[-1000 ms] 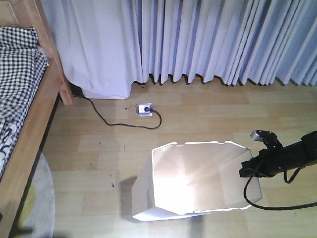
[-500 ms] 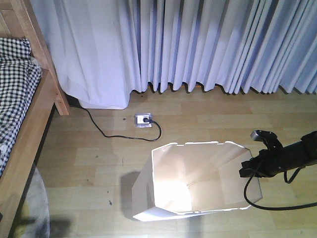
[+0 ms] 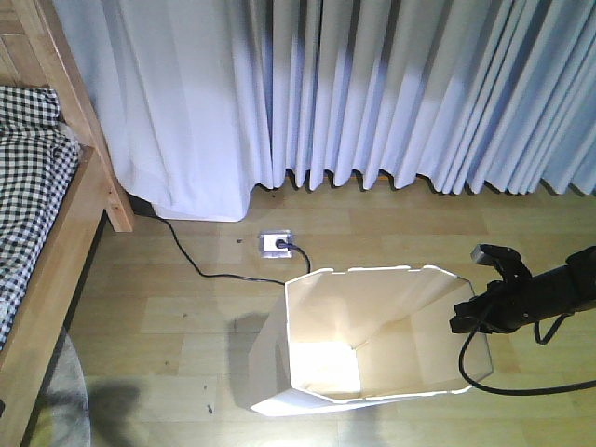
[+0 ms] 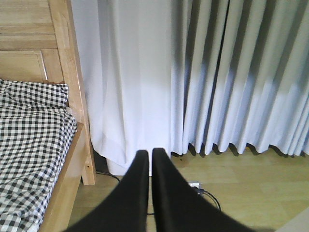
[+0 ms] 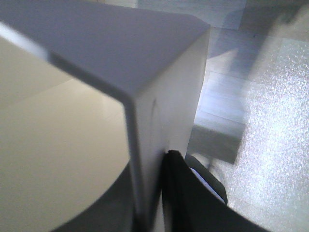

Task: Move trash bin to bedside with robot
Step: 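Drive forward along the bed toward the curtains with the bin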

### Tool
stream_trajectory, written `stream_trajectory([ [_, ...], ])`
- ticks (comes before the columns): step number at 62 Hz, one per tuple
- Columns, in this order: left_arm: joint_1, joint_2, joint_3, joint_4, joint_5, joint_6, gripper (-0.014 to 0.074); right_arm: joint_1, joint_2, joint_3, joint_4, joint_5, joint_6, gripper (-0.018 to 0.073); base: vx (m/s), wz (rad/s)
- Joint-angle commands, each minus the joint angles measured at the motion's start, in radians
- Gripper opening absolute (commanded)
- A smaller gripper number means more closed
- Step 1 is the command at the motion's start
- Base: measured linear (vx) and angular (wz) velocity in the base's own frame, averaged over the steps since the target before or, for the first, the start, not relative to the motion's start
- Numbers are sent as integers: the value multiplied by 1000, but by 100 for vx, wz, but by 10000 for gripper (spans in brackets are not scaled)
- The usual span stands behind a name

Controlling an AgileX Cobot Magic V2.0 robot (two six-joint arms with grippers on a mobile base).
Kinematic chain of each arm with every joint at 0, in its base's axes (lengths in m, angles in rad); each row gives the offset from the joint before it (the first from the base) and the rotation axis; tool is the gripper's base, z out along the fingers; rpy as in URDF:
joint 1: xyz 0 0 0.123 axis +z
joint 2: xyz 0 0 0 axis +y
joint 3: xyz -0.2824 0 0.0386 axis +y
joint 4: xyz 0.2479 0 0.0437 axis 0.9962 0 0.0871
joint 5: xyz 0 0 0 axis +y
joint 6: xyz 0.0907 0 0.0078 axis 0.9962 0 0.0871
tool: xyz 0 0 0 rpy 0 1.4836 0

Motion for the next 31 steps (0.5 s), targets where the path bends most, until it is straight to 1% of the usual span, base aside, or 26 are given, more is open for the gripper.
stream_trajectory([
  [1,-6,-14,19,-2,-69,-4,-6,-4,-75,-7,55,237,-2,-6,13,7],
  [31,-6,-14,19,-2,-69,-4,-6,-4,-75,-7,55,238,-2,-6,13,4],
])
